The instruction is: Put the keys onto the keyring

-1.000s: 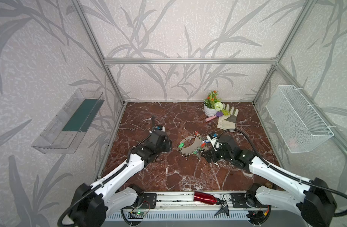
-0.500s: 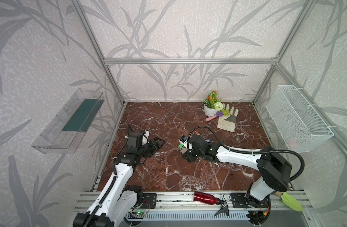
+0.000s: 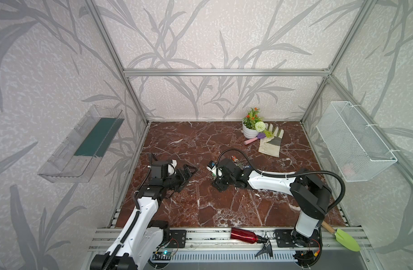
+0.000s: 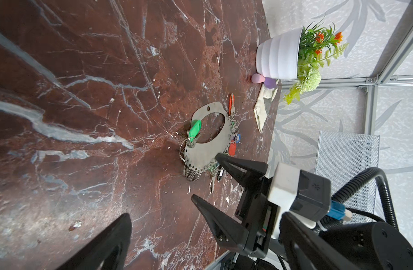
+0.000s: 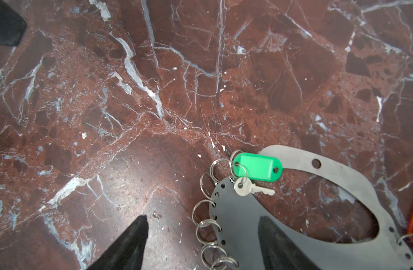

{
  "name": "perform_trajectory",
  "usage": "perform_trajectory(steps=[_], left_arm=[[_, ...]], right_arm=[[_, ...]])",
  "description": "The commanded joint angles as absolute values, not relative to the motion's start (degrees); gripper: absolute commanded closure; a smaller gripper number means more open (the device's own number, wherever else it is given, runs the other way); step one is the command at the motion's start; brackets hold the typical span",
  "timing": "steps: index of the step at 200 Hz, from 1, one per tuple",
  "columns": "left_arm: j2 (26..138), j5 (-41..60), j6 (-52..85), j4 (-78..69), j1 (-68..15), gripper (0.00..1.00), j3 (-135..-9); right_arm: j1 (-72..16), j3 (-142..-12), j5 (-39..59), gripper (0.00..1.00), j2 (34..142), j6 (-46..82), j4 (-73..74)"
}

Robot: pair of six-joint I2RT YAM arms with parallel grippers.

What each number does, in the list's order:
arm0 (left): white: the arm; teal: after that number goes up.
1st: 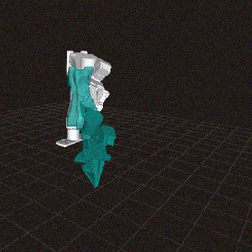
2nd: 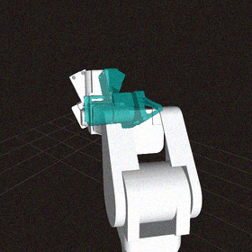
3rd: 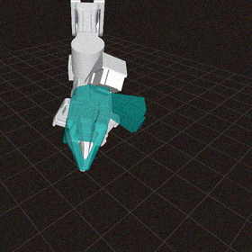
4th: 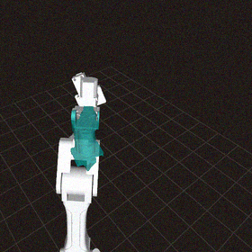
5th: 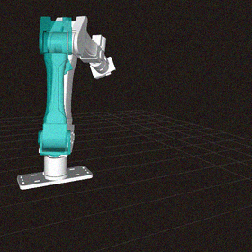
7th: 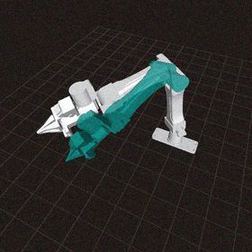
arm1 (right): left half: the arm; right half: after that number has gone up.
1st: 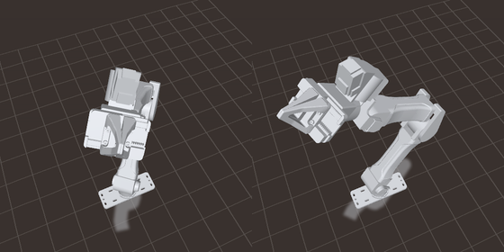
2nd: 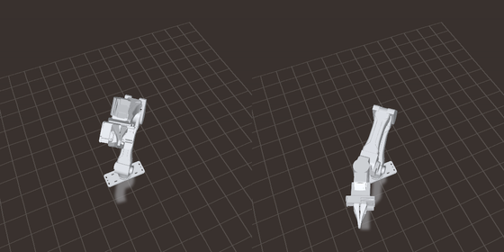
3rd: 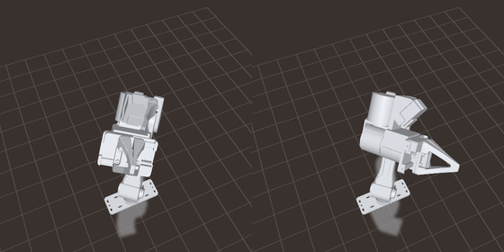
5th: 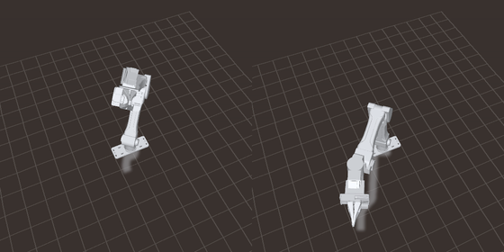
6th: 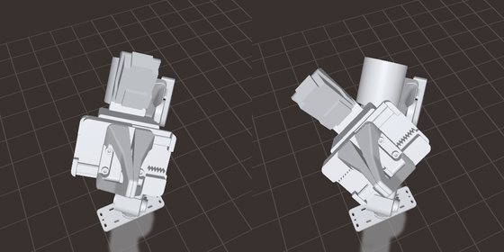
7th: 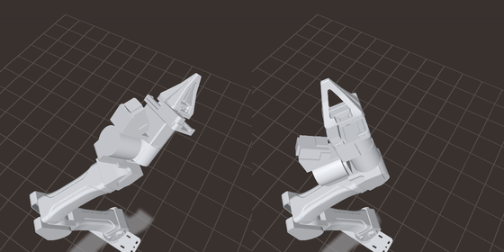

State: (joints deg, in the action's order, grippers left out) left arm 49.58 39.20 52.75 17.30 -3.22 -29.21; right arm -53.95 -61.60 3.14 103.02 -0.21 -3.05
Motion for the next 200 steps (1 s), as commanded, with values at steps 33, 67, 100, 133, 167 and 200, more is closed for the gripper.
perform_trajectory(steps=[33, 67, 100, 133, 167, 200], left_arm=[[47.7, 40.0, 53.4, 19.7, -2.8, 0.01, -29.0], [47.4, 39.1, 53.0, 20.2, -2.8, 0.01, -28.4], [47.5, 39.7, 54.3, 17.9, -2.9, 0.01, -27.2], [48.2, 38.7, 53.6, 17.8, -2.9, 0.01, -27.3], [49.3, 38.6, 52.7, 17.1, -2.8, 0.01, -27.3], [50.4, 38.7, 51.8, 16.9, -2.8, 0.01, -27.6]], right_arm=[[-54.3, -64.5, 4.6, 0.25, 105.2, -2.2, -4.5], [-54.3, -65.3, 5.0, 0.27, 105.6, -3.9, -5.3], [-54.2, -67.6, 5.3, 0.31, 107.2, -5.3, -6.8], [-54.3, -70.2, 5.1, 0.41, 109.3, -6.4, -8.6], [-54.2, -71.8, 2.4, 0.51, 110.5, -7.9, -11.0], [-54.2, -72.8, 0.0, 0.58, 111.2, -8.4, -12.7]])
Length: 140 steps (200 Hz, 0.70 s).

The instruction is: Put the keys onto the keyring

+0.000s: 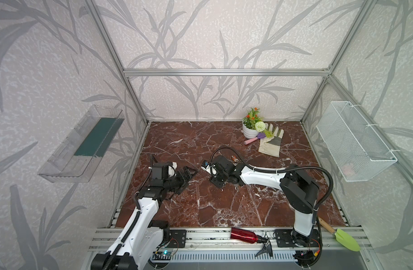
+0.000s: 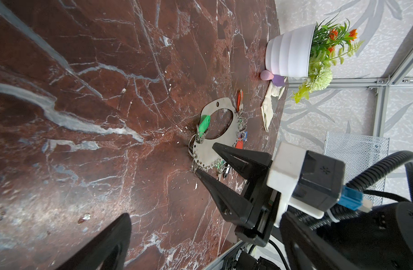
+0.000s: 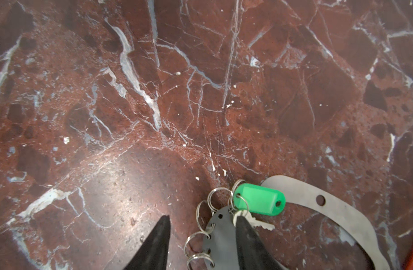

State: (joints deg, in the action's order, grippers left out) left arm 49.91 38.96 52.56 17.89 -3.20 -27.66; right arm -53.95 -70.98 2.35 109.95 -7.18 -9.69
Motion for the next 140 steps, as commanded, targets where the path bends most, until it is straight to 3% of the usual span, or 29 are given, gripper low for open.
perform_trajectory(steps=[1, 30, 91, 140], left_arm=[[50.4, 38.7, 51.7, 16.9, -2.8, 0.01, -27.6], [50.9, 38.7, 51.5, 16.7, -2.9, 0.01, -27.8], [51.2, 38.5, 50.6, 17.3, -2.8, 0.01, -28.0], [52.2, 38.5, 50.4, 16.7, -2.8, 0.01, -27.9]], right_arm=[[-54.2, -72.9, 0.0, 0.58, 111.3, -8.5, -12.8], [-54.2, -74.0, 1.4, 0.69, 112.5, -8.0, -13.9], [-54.2, -77.1, 0.8, 0.73, 115.0, -8.0, -17.6], [-54.2, -76.4, 0.1, 0.71, 115.2, -8.0, -17.4]])
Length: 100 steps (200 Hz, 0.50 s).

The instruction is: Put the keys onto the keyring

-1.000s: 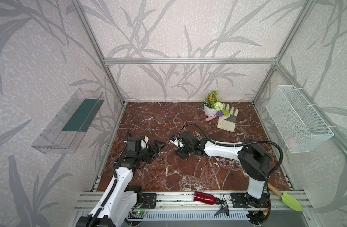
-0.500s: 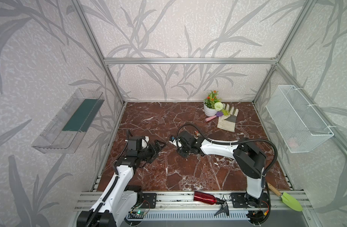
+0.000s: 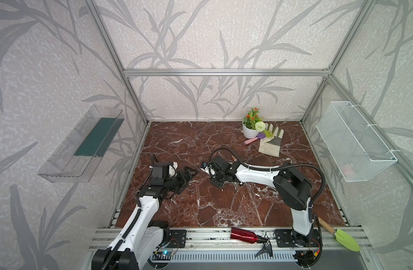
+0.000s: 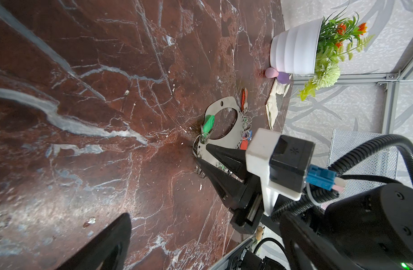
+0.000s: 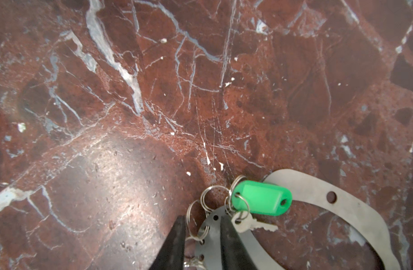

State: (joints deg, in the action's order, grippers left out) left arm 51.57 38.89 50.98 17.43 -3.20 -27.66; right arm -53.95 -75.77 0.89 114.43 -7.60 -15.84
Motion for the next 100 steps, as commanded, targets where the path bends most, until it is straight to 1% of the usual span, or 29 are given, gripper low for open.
perform_trajectory(steps=[1, 35, 100], left_arm=[[52.3, 38.5, 50.4, 16.7, -2.8, 0.01, -27.9], [52.4, 38.7, 50.3, 16.5, -2.8, 0.01, -27.9], [52.7, 38.5, 50.1, 16.3, -2.8, 0.01, -27.9]], right_arm=[[-54.2, -76.4, 0.1, 0.71, 115.2, -8.0, -17.4], [-54.2, -76.4, 0.0, 0.71, 115.5, -8.1, -17.3], [-54.2, -76.8, -0.3, 0.79, 116.2, -8.0, -17.6]])
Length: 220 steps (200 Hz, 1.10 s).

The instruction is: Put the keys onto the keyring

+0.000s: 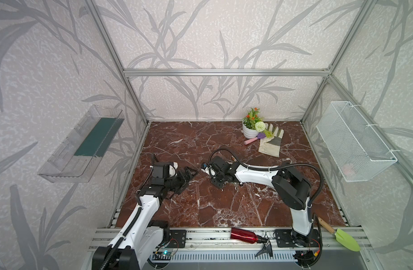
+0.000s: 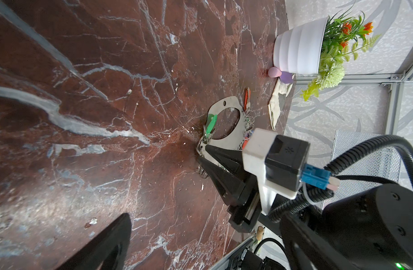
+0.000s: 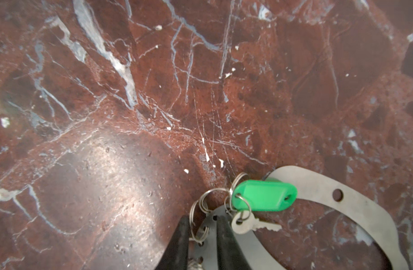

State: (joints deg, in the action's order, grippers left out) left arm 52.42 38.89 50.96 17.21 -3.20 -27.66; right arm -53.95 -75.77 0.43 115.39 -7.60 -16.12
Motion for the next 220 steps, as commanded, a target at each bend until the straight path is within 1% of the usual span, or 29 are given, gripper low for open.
perform_trajectory(steps=[1, 20, 77, 96, 120, 128, 164, 202, 220], left_arm=[[52.8, 38.6, 50.1, 16.3, -2.8, 0.01, -27.9], [53.0, 38.6, 50.0, 16.1, -2.8, 0.01, -27.9], [53.0, 38.6, 49.9, 15.9, -2.8, 0.01, -27.8], [52.8, 38.6, 49.7, 15.8, -2.8, 0.01, -28.0], [52.6, 38.3, 49.8, 16.3, -2.8, 0.01, -28.5], [52.5, 38.4, 49.7, 16.3, -2.9, 0.01, -28.8], [52.3, 39.0, 47.7, 18.2, -2.9, 0.01, -31.4], [49.1, 38.5, 45.5, 20.0, -3.0, 0.01, -34.9], [47.6, 38.5, 44.5, 20.2, -3.0, 0.03, -36.8]], right_arm=[[-54.2, -76.8, -0.2, 0.79, 116.2, -8.0, -17.5], [-54.2, -76.7, -0.4, 0.81, 116.1, -7.8, -17.5], [-54.3, -76.2, -2.0, 0.91, 114.7, -7.3, -17.0], [-54.3, -75.9, -1.9, 0.95, 113.9, -7.1, -16.9], [-54.3, -75.1, -0.6, 0.97, 112.2, -7.0, -16.6], [-54.3, -74.9, -0.2, 1.0, 111.6, -7.0, -16.6], [-53.9, -73.3, 2.3, 1.0, 107.6, -6.7, -16.4], [-52.4, -73.1, 6.5, 1.0, 102.5, -6.9, -18.0], [-51.1, -73.1, 8.3, 1.0, 100.1, -7.0, -18.4]])
